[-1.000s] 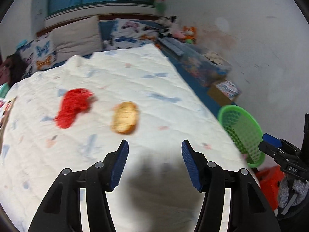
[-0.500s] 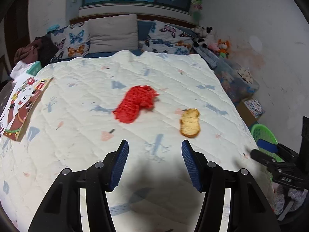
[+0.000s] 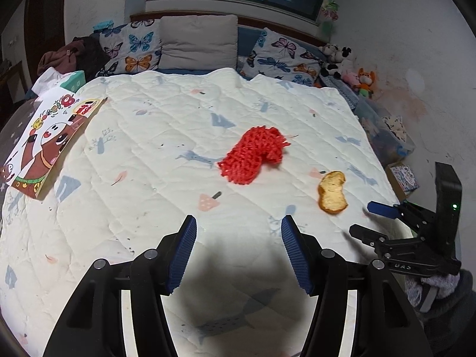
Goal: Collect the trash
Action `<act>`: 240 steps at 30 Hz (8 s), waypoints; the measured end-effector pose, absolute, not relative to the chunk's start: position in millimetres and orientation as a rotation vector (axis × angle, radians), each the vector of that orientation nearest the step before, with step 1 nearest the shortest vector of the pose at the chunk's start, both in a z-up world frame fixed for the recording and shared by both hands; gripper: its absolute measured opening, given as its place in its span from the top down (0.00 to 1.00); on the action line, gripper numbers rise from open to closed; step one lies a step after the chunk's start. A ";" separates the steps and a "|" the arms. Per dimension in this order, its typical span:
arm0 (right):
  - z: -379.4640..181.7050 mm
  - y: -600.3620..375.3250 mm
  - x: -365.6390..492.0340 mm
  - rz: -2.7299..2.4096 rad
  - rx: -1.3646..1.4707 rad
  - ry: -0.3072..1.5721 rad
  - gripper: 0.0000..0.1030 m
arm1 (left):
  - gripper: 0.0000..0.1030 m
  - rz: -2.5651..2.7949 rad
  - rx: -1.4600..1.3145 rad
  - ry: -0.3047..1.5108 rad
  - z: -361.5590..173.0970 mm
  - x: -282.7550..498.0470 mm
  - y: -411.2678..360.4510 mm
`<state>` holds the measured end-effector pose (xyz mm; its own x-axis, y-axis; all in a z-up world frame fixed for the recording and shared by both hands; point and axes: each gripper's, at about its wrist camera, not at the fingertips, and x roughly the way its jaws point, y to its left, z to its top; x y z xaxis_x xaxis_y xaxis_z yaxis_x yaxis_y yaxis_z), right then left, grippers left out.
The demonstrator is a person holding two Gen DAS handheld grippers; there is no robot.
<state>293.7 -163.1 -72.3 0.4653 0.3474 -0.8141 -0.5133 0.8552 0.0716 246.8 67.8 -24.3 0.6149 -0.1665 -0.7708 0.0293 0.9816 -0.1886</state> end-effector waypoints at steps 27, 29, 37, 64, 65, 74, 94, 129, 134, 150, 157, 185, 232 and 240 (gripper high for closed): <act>-89.3 -148.9 337.3 0.676 -0.221 0.920 0.46 | 0.40 -0.112 -0.132 0.924 -40.8 286.3 65.4; -85.7 -151.4 335.4 0.670 -0.197 0.917 0.51 | 0.37 -0.124 -0.123 0.916 -39.5 291.3 62.0; -77.8 -155.9 327.9 0.635 -0.167 0.920 0.60 | 0.27 -0.157 -0.004 0.902 -41.7 322.8 37.5; -64.9 -195.7 276.4 0.556 0.019 0.905 0.64 | 0.78 -0.232 0.068 0.928 -72.9 369.6 11.8; -63.6 -197.8 273.8 0.553 0.027 0.904 0.64 | 0.78 -0.231 0.065 0.926 -71.4 366.8 11.4; -49.5 -213.0 239.8 0.514 0.059 0.876 0.66 | 0.79 -0.283 0.059 0.855 -33.8 311.7 -2.6; -18.1 -345.9 137.0 0.181 0.128 0.801 0.66 | 0.79 -0.547 0.154 0.740 20.4 216.6 -120.9; -61.2 -503.6 65.6 -0.181 0.351 0.829 0.51 | 0.79 -0.815 0.339 0.841 -13.7 190.3 -299.7; -51.8 -510.7 41.1 -0.212 0.354 0.802 0.44 | 0.78 -0.858 0.374 0.856 -22.9 182.0 -326.9; -48.0 -519.0 -3.4 -0.259 0.432 0.754 0.37 | 0.50 -0.912 0.403 0.914 -43.5 176.3 -386.0; -45.8 -512.7 -8.3 -0.253 0.436 0.744 0.36 | 0.36 -0.949 0.354 0.914 -42.8 177.4 -379.7; -4.4 -403.3 16.3 -0.111 0.300 0.695 0.21 | 0.09 -0.688 0.239 0.740 11.7 145.8 -213.2; 14.0 -257.9 43.2 -0.016 0.096 0.672 0.04 | 0.07 -0.209 -0.014 0.663 17.3 85.2 5.9; 12.9 -255.2 42.6 -0.010 0.093 0.672 0.04 | 0.07 -0.182 -0.011 0.656 16.2 82.2 7.7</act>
